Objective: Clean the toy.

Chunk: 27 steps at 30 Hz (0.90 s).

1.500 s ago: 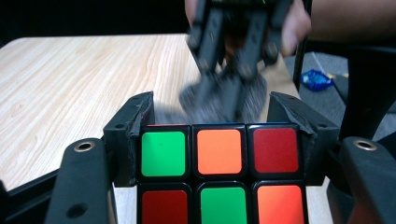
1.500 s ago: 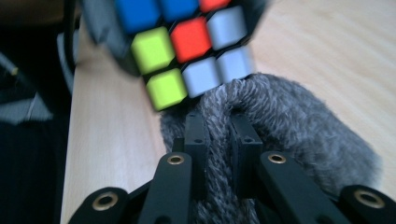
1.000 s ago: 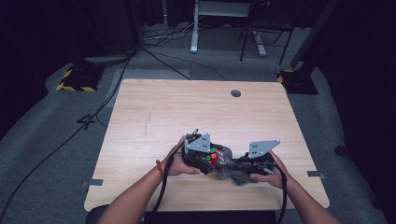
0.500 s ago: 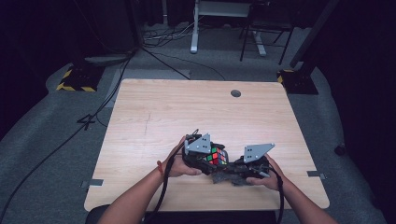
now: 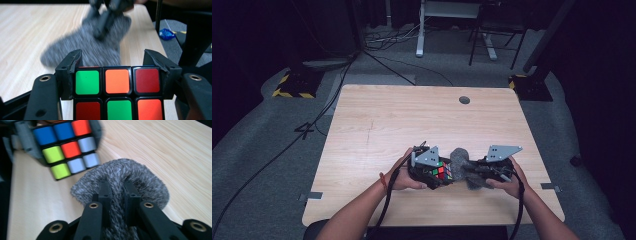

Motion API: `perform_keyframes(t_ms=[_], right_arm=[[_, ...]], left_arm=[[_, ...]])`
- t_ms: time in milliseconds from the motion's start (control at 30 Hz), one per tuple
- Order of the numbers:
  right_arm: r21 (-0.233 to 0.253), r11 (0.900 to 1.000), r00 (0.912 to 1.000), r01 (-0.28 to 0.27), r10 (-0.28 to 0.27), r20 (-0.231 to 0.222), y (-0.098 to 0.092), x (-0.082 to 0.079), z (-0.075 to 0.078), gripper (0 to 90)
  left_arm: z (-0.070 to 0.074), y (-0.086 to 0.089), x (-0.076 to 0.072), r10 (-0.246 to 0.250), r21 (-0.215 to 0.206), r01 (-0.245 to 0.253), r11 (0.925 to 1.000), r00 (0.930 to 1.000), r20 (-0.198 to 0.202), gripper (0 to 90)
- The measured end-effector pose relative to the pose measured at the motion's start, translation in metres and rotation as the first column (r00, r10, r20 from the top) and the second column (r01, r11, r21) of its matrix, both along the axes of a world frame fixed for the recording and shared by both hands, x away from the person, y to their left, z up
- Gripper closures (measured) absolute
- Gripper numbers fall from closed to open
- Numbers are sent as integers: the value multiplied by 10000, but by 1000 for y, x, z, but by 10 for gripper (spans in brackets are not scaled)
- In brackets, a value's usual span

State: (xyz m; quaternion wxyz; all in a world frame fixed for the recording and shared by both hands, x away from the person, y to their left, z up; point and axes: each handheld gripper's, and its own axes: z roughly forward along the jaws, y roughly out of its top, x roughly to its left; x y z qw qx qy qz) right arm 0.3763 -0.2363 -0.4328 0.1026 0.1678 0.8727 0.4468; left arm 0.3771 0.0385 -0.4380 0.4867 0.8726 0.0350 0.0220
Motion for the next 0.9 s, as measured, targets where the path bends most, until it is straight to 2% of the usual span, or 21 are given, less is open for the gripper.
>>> perform_keyframes(t_ms=[100, 133, 233, 267, 333, 400, 433, 467, 500, 600, 633, 667, 733, 800, 867, 900], right_arm=[[-65, 9993, 9993, 375, -375, -79, -6, 4, -1, 799], [-450, 9976, 9984, 534, -542, -167, -10, 8, -4, 797], [-642, 9954, 9968, 711, -733, -322, -12, 13, -10, 794], [-919, 9926, 9964, 788, -813, -237, -13, 15, -12, 793], [-962, 9920, 9960, 820, -849, -267, -14, 17, -14, 792], [-945, 9924, 9960, 790, -827, -353, -18, 19, -15, 791], [-1192, 9891, 9957, 867, -900, -231, -19, 20, -16, 791], [-1229, 9885, 9954, 878, -918, -275, -21, 21, -17, 791], [-1199, 9888, 9950, 886, -933, -342, -22, 23, -18, 791], [-1527, 9845, 9947, 864, -938, -425, -22, 24, -21, 784], [-1615, 9829, 9944, 881, -962, -435, -22, 25, -23, 782], [-1614, 9828, 9941, 896, -983, -466, -22, 25, -24, 780], [-1649, 9809, 9926, 1030, -1120, -462, -23, 27, -25, 775], [-1612, 9807, 9914, 1106, -1202, -510, -24, 28, -26, 759], [-1677, 9778, 9895, 1254, -1356, -509, -24, 30, -27, 749], [-1677, 9778, 9895, 1254, -1356, -509, -24, 30, -27, 749]], left_arm=[[-6, -1, 1, -56, 197, 59, 9998, 9998, -191, 341], [-7, -1, 1, -77, 275, 85, 9996, 9996, -280, 341], [-13, -3, 0, -154, 506, 177, 9986, 9988, -456, 342], [-15, -4, 0, -237, 694, 265, 9972, 9989, -408, 342], [-15, -4, 0, -286, 712, 318, 9970, 9985, -457, 342], [-15, -4, -1, -282, 882, 305, 9956, 9992, -269, 341], [-16, -4, -1, -245, 957, 260, 9951, 9996, -171, 342], [-16, -4, -1, -212, 1111, 220, 9936, 9997, -90, 342], [-18, -5, -1, -156, 1317, 140, 9912, 9998, 109, 341], [-20, -7, -3, -126, 1942, 23, 9810, 9986, 515, 342], [-20, -7, -3, -126, 1942, 23, 9810, 9986, 515, 342], [-23, -8, -2, -44, 2146, -94, 9766, 9980, 634, 342], [-25, -8, 0, 179, 2260, -332, 9736, 9974, 695, 341], [-26, -8, 2, 212, 2241, -353, 9739, 9977, 649, 341], [-27, -8, 3, 262, 2368, -412, 9707, 9975, 663, 341], [-28, -7, 4, 326, 2305, -466, 9719, 9974, 642, 341]])
